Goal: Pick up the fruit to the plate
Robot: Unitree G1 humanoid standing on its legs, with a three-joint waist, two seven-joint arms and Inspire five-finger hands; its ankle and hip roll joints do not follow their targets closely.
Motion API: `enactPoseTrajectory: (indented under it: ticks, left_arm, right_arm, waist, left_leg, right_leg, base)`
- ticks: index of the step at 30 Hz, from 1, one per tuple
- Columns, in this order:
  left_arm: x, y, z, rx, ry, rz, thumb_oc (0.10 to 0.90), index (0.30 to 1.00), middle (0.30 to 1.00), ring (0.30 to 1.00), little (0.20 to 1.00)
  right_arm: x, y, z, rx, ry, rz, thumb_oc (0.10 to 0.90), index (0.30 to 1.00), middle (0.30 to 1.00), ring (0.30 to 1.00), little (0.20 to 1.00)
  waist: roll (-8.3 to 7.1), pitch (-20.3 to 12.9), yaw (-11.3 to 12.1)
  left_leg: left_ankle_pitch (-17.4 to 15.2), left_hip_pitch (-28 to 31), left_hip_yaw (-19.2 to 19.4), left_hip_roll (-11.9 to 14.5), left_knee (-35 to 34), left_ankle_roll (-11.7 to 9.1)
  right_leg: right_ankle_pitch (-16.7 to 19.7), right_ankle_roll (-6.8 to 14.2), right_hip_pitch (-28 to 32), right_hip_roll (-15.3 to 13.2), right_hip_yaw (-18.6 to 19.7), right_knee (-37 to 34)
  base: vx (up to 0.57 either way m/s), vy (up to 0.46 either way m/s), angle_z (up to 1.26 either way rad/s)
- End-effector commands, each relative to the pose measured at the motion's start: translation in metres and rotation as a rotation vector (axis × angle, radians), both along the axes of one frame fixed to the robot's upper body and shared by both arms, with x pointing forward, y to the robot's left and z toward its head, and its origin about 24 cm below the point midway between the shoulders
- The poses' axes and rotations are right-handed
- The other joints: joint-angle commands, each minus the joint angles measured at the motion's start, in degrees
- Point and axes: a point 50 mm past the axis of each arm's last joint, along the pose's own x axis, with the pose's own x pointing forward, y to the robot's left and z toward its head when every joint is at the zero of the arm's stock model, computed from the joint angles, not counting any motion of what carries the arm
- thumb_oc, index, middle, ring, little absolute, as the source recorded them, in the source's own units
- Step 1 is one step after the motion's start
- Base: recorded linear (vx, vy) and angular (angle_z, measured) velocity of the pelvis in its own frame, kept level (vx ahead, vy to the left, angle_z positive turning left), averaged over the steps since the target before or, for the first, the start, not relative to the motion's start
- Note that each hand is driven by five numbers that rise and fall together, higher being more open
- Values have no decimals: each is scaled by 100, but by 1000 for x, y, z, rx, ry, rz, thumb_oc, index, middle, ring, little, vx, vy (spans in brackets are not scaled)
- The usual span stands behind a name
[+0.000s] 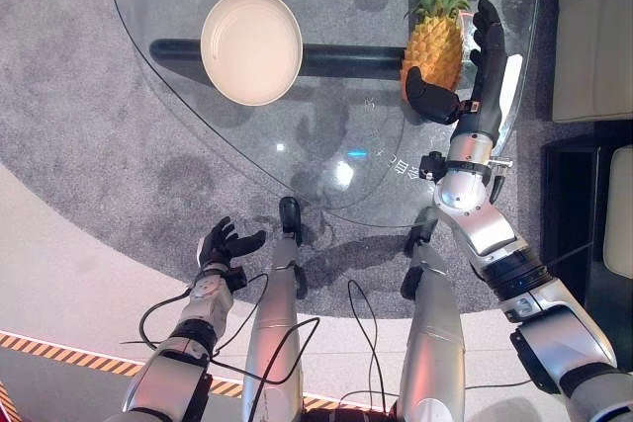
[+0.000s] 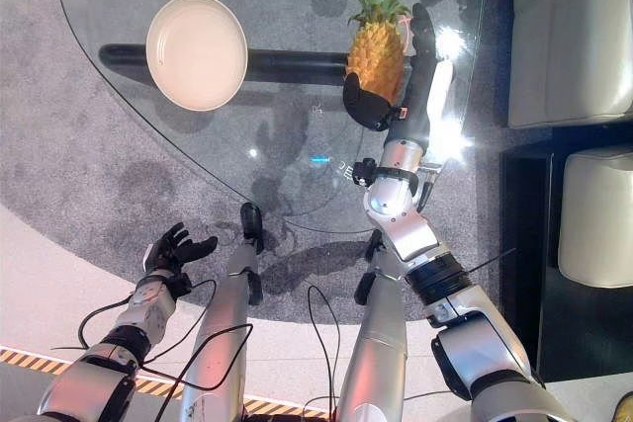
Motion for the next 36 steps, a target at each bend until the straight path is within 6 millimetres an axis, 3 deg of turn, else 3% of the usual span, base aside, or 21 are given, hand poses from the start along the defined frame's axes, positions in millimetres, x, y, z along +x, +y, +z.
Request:
enactPoseTrajectory:
  ticks: [1,18,36]
  left_arm:
    - [-22,6,-19,46,59,3,800,900,900,900,900]
    - [-18,2,-18,55,69,-30,800,900,900,900,900]
    - [-18,-3,-19,63,76,-69,800,900,900,900,900]
  right_arm:
    - [-16,13,46,-8,-216,78,800,900,900,900,900]
    - [7,-6,26,94,-62,-70,800,900,900,900,900]
    - [21,-2,19,183,61,-37,800,900,900,900,900]
  waist:
    - [212,-124,-54]
    - [287,-124,38]
    - [350,-124,167]
  left_leg:
    - [-249,-150,-254,92,371,-129]
    - [-249,-217,-282,82,456,-123]
    - [-243,-269,-330,59,479,-115]
  right_leg:
    - [93,117,-101,-57,12,-96]
    - [98,107,-165,-107,-15,8]
    - [79,92,-204,-134,-60,91]
  base:
    - [0,0,0]
    - [0,0,0]
    - [4,-1,0]
